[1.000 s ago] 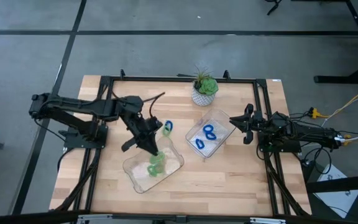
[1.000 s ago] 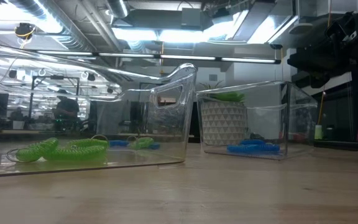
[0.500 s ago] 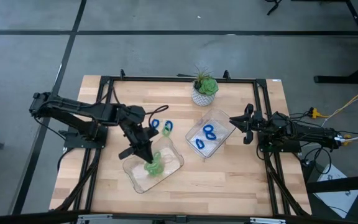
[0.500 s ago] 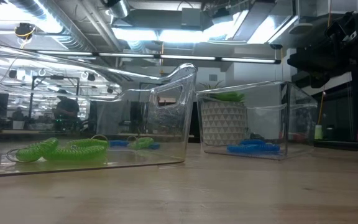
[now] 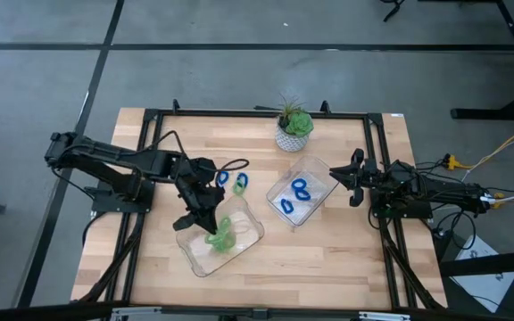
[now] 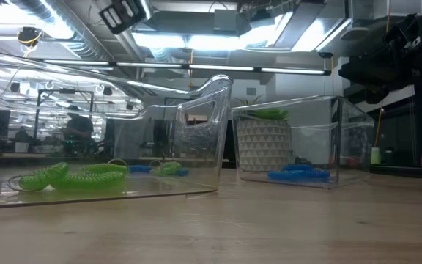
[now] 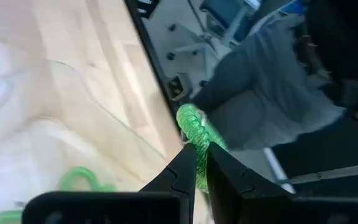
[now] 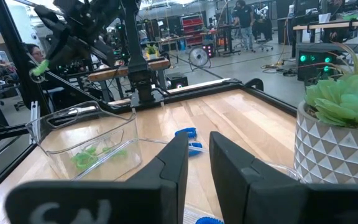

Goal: Sort spring keychains
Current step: Put the green spring keychain into the bottom transparent bin

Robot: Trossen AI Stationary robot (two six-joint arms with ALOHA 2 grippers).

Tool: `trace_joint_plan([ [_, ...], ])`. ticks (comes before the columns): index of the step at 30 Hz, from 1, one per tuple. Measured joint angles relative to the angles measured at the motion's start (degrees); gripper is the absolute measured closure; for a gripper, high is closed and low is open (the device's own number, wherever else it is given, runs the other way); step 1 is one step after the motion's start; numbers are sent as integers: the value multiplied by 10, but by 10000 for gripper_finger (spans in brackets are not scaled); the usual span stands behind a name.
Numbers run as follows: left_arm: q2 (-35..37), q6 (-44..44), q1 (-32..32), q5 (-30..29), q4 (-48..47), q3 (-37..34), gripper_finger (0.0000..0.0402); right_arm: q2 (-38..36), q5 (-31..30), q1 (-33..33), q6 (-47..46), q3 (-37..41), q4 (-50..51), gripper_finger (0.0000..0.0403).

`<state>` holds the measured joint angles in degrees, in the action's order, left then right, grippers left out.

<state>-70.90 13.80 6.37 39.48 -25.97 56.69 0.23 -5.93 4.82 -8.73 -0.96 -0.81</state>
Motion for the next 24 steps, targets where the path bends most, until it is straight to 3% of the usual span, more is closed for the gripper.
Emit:
trace_joint_plan([
  [14,-9,-97,0,-149,-108,0,380,0,0,0,0,0,0,336],
  [24,-9,-121,0,-202,-134,0,380,0,0,0,0,0,0,336],
])
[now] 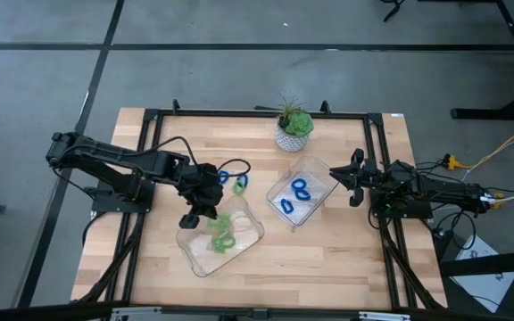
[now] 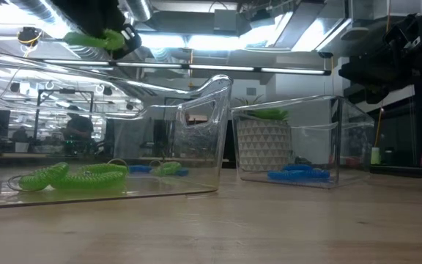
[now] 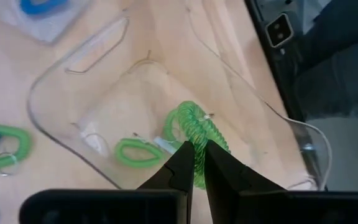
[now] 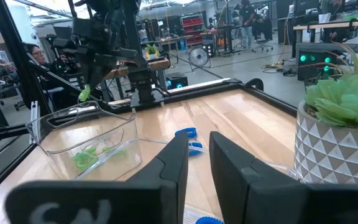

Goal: Sort spring keychains
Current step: Put the green spring keychain into the bottom transparent bin

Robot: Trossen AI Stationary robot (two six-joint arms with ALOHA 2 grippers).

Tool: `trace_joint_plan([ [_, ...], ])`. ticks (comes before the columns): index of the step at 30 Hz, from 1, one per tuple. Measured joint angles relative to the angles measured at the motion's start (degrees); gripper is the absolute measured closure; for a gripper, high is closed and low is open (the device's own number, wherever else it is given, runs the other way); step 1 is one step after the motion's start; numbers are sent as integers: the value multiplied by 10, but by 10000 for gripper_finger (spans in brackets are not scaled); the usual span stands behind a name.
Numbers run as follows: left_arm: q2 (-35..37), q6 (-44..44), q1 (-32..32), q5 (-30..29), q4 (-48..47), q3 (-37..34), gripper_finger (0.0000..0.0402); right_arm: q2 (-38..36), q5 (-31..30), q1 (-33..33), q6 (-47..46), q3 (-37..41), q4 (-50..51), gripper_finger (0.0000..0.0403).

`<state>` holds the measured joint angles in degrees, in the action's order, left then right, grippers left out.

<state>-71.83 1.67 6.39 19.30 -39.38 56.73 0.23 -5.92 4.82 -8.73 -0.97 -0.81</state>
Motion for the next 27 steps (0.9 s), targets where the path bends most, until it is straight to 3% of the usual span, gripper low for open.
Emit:
trace_joint_plan([
  [17,0,0,-1,-73,-2,0,362,0,0,0,0,0,0,336],
  [27,0,1,-1,-118,-57,0,337,0,0,0,0,0,0,336],
])
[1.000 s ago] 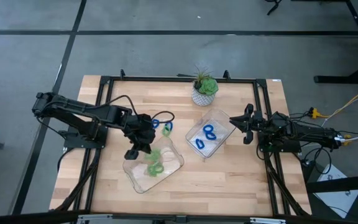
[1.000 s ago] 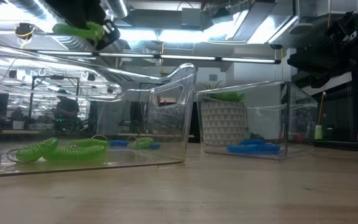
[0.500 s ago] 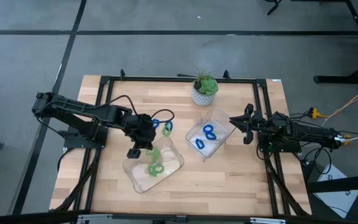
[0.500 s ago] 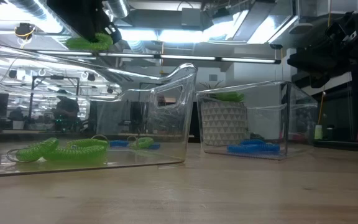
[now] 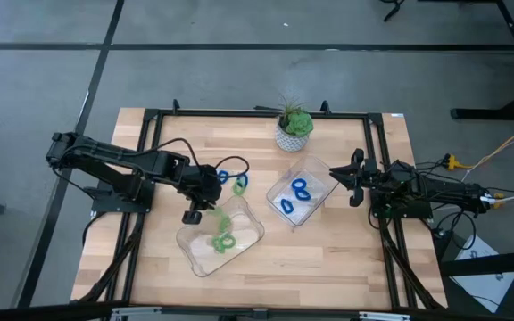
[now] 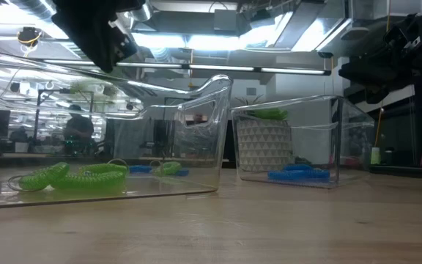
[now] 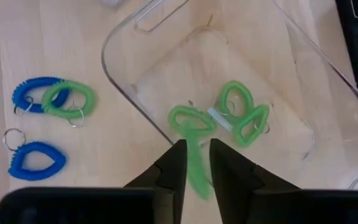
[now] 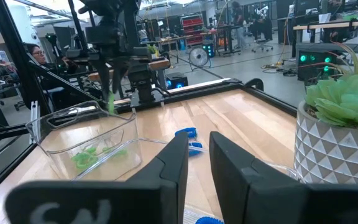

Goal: Sort spring keychains
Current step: Put the green spring keychain into the bottom transparent bin, then put the blue spring keychain into the top transparent bin

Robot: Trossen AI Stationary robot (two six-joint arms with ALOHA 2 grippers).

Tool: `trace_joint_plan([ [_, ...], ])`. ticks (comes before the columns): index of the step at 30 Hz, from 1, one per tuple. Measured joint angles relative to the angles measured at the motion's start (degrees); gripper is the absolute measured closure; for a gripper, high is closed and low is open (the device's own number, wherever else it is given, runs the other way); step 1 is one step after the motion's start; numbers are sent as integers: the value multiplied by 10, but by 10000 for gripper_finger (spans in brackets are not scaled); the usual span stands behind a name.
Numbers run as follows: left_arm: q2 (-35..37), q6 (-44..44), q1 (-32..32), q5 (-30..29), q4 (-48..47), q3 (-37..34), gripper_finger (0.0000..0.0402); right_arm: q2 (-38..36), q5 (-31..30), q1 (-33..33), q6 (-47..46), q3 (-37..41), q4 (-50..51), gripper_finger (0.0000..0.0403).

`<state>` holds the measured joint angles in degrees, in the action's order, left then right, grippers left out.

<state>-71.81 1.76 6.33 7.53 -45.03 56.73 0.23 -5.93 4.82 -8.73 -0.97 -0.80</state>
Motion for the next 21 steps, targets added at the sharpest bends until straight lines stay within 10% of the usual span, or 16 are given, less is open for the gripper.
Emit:
trace_joint_plan([
  [13,0,20,0,3,4,0,268,0,0,0,0,0,0,336],
  [21,0,22,-2,-102,7,0,247,0,0,0,0,0,0,336],
])
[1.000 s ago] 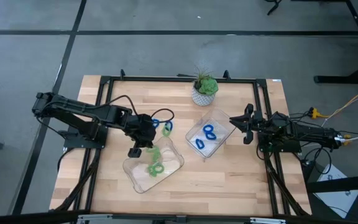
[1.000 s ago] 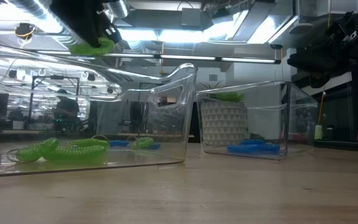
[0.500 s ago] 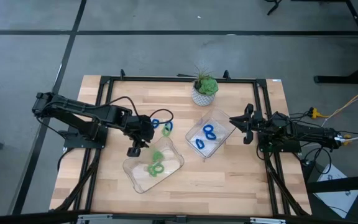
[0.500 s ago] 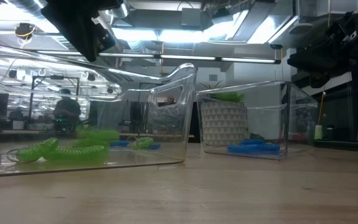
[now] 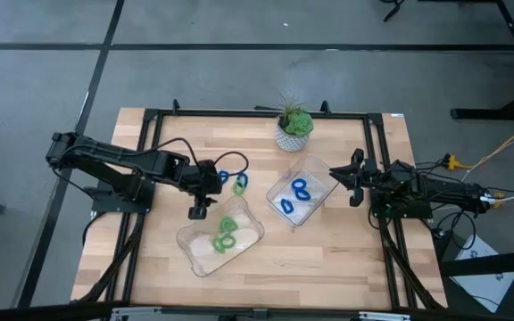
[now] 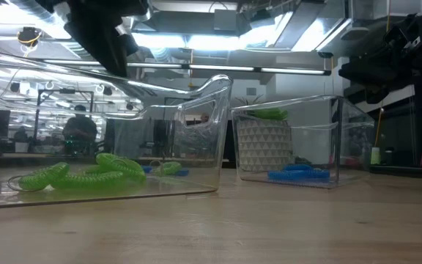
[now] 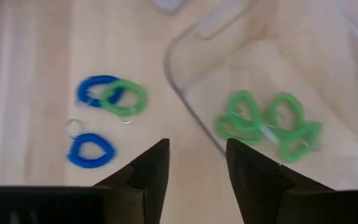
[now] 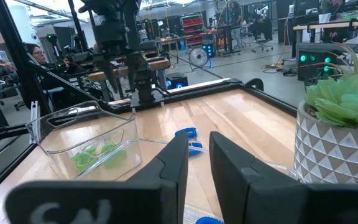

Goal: Sort spring keychains
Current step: Put the blue spring keychain into the top transparent bin

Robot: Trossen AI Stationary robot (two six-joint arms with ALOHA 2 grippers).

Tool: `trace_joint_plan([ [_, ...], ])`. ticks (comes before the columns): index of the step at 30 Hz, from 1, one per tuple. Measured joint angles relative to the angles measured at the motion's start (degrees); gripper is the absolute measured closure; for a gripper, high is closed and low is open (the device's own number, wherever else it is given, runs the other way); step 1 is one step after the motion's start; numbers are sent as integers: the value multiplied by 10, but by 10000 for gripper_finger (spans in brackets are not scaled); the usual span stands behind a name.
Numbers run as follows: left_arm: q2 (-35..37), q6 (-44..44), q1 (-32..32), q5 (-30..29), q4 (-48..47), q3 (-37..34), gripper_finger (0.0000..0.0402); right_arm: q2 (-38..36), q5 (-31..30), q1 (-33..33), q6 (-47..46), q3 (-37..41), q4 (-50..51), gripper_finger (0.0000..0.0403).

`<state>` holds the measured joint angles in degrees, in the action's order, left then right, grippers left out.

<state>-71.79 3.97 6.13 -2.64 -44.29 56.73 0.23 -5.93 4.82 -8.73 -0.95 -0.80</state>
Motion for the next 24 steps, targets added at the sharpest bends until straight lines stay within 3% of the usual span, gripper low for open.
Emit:
trace_joint_plan([
  [9,0,62,-36,-53,5,0,231,0,0,0,0,0,0,336],
  [24,0,162,-137,-82,6,0,238,0,0,0,0,0,0,336],
])
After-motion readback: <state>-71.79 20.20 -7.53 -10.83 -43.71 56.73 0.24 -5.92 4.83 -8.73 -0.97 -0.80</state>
